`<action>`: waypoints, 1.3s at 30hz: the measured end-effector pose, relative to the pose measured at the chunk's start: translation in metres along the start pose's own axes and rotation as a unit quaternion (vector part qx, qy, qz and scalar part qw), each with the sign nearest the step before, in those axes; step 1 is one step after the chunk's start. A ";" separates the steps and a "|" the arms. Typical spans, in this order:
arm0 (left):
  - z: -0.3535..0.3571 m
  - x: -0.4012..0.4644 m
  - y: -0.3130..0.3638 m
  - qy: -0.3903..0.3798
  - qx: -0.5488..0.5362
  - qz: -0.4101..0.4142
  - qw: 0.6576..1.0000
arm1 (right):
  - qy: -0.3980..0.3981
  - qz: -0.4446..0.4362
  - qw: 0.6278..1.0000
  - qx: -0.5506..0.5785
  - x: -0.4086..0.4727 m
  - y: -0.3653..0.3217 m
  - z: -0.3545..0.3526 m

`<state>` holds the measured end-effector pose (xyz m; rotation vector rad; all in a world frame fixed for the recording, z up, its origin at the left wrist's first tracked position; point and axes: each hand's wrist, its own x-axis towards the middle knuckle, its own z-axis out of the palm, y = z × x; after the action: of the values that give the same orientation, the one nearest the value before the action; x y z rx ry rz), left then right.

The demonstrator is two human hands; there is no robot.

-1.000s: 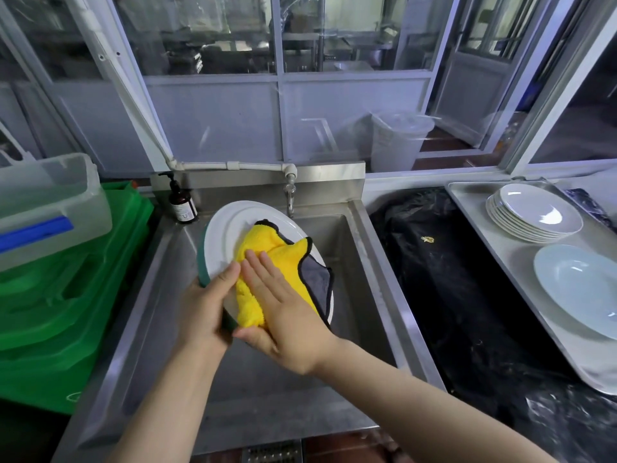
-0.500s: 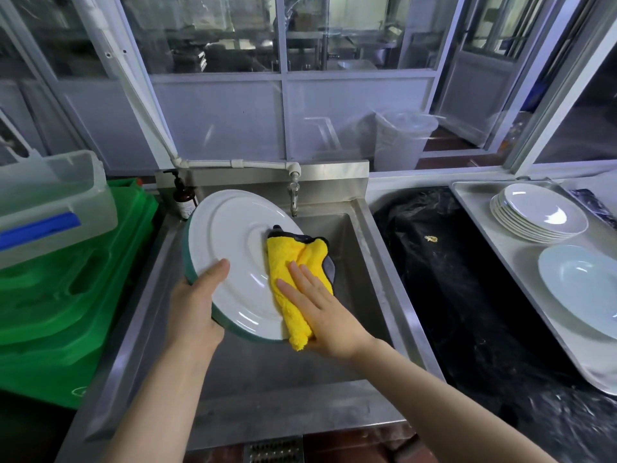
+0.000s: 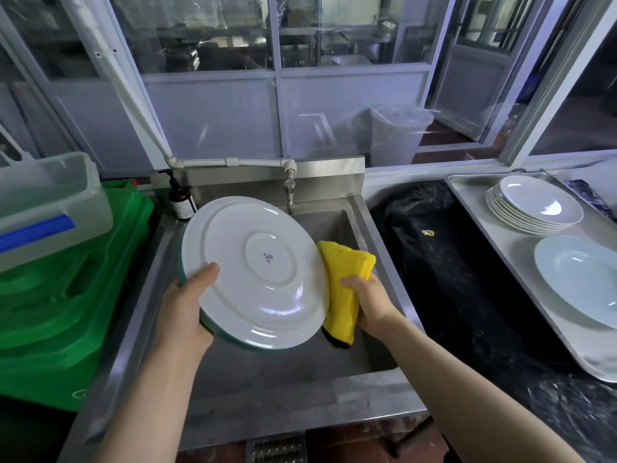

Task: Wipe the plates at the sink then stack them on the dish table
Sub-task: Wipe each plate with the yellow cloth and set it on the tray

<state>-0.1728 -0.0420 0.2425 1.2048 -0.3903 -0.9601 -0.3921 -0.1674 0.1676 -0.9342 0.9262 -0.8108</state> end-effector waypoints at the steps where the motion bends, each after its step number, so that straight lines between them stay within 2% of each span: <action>1: -0.001 0.000 0.000 -0.004 0.000 0.000 1.000 | -0.003 0.037 0.997 0.067 0.000 -0.001 -0.002; 4: -0.003 -0.001 -0.001 -0.016 0.000 0.000 1.000 | -0.028 0.074 0.987 0.140 0.001 -0.007 0.000; 9: -0.004 -0.004 -0.002 -0.066 0.004 0.012 0.998 | -0.033 0.066 0.986 0.147 0.010 -0.014 0.006; 14: -0.008 -0.004 -0.005 -0.082 0.002 -0.006 0.997 | 0.061 0.055 0.996 0.016 0.013 -0.015 0.009; 18: -0.010 -0.003 -0.003 -0.115 0.019 -0.008 0.993 | 0.063 0.141 0.987 0.034 0.006 -0.018 0.012; 21: -0.011 -0.002 0.000 -0.151 0.030 -0.003 0.988 | 0.067 0.147 0.986 0.048 0.005 -0.016 0.010; 27: -0.025 0.002 -0.004 -0.168 0.063 -0.008 0.984 | 0.071 0.061 0.995 0.038 0.000 -0.027 0.008; 32: -0.025 0.019 -0.002 -0.087 0.154 0.001 0.984 | 0.061 -0.065 0.996 0.000 -0.004 -0.052 0.007; 36: -0.012 0.030 0.006 -0.080 0.306 0.060 0.947 | 0.002 -0.155 0.985 -0.072 -0.012 -0.069 0.015; 39: 0.004 0.036 0.011 -0.097 0.376 0.177 0.905 | -0.017 -0.196 0.965 -0.172 -0.020 -0.075 0.025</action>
<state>-0.1505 -0.0731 0.2462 1.6521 -1.1751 -0.6140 -0.3902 -0.1710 0.2492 -1.4613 0.8791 -0.9817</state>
